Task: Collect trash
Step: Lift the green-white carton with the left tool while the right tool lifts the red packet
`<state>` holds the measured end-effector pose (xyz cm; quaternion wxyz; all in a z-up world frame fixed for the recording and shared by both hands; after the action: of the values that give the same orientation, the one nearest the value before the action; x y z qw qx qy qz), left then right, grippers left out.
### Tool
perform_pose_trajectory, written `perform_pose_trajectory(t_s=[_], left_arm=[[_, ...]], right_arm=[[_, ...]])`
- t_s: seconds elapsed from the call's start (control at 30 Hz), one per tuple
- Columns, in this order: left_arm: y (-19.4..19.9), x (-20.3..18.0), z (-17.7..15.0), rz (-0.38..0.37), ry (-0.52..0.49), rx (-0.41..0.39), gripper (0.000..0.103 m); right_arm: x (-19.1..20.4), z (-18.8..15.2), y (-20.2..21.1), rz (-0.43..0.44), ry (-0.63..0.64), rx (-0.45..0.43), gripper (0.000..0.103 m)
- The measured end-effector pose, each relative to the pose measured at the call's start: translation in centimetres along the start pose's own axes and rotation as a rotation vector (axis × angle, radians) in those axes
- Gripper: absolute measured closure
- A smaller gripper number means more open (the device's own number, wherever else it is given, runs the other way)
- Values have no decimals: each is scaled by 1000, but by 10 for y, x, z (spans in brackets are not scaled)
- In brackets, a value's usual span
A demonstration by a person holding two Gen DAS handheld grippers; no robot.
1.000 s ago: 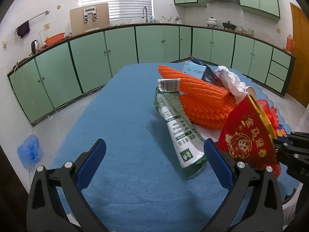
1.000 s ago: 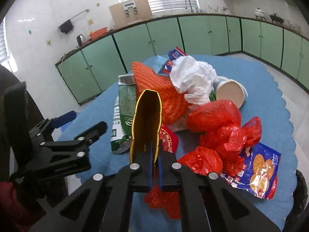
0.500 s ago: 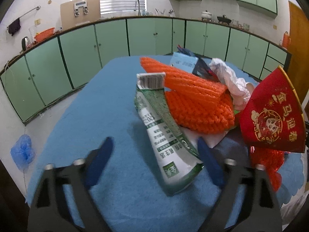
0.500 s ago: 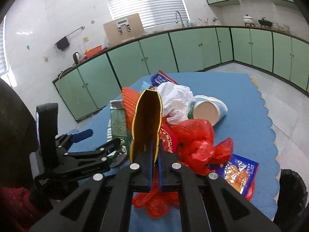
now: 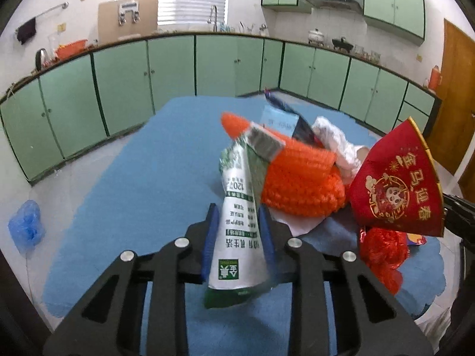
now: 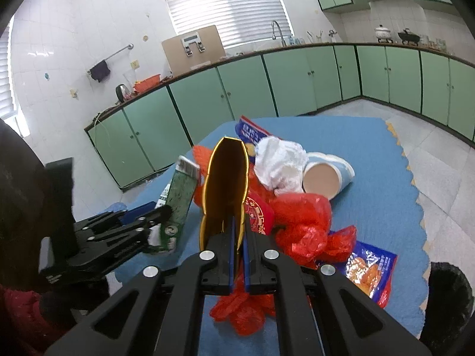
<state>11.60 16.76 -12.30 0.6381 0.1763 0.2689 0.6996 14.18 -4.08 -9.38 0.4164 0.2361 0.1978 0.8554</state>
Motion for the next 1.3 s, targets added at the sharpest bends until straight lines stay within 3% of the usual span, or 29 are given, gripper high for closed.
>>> perform_pose_trajectory(t_s=[0.2, 0.37, 0.4, 0.5, 0.67, 0.7, 0.77, 0.87, 1.07, 1.3], left_arm=[[27, -7, 7, 27, -22, -45, 79], [10, -4, -7, 30, -26, 49, 82], [2, -5, -12, 21, -26, 84, 102], [-13, -4, -18, 19, -36, 135, 100], [-16, -5, -16, 42, -66, 115, 99], [-16, -4, -15, 42, -62, 116, 97], [-15, -1, -15, 54, -55, 118, 64], [-11, 3, -14, 52, -33, 120, 42], [-8, 0, -13, 60, -45, 130, 22], [-16, -7, -19, 38, -59, 137, 17]], right_arm=[[5, 4, 12, 7, 9, -27, 98], [0, 2, 15, 6, -3, -25, 98], [0, 0, 15, 4, -6, -22, 98], [-5, -3, 13, 2, -23, -8, 98], [-10, -6, 11, -9, -31, 3, 98], [-10, -6, 11, -10, -31, 5, 98], [-10, -7, 10, -13, -28, 10, 98], [-9, -7, 10, -12, -27, 13, 98], [-7, -8, 10, -11, -28, 12, 98], [-9, -8, 9, -14, -36, 12, 98]])
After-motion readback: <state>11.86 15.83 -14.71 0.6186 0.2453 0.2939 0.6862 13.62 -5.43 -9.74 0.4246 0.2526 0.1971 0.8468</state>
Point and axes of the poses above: each gripper's, at about its wrist camera, not at the fingertips, and y roughly against the way its jaws point, x to its left, z to its top, the point moved 2 cm from there along -y, roughly the way its jaws point, and after that the axes turned 5 degrees about -z, right-handed, at the moved point
